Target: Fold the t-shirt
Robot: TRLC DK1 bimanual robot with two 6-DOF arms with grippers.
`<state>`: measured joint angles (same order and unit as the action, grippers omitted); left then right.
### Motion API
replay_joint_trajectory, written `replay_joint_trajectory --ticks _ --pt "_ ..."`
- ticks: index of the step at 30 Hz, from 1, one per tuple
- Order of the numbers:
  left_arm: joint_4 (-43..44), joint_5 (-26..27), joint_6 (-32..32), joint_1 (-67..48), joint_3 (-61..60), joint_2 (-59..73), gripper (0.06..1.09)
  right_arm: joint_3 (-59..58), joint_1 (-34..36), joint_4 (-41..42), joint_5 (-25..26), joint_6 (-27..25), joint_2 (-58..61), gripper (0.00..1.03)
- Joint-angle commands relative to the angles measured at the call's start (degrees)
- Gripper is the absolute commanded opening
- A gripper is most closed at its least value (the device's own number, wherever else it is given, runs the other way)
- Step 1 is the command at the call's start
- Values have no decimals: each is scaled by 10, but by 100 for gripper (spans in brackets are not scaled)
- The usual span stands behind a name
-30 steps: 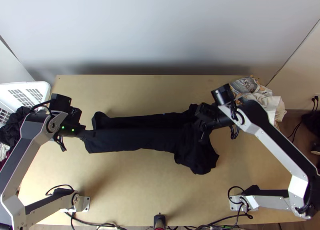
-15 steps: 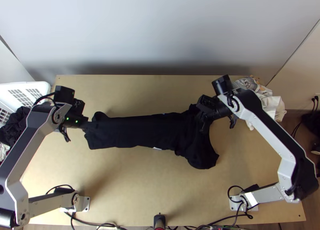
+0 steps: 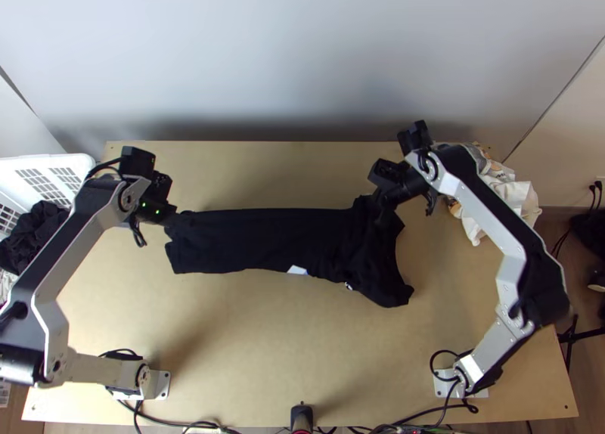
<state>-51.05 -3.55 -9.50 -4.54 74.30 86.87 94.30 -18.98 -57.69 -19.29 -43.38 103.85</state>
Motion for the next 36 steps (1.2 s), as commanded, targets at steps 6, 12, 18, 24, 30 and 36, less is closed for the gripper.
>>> replay_joint_trajectory --ticks 6,12,18,24,30,36 --pt "29 -3 -13 0 41 91 9 75 36 -14 1 -31 126 3" --pt "53 -3 -14 -1 43 140 9 65 51 -13 0 -35 168 3" --pt "76 -3 -11 -11 47 183 9 84 52 -6 0 -10 204 14" --pt "68 -3 -13 -13 68 175 83 86 59 -4 1 4 187 99" --pt "-10 5 -12 -11 94 135 94 111 64 -23 0 25 132 99" --pt "-54 21 -11 -17 98 81 95 143 55 -24 0 51 68 99"
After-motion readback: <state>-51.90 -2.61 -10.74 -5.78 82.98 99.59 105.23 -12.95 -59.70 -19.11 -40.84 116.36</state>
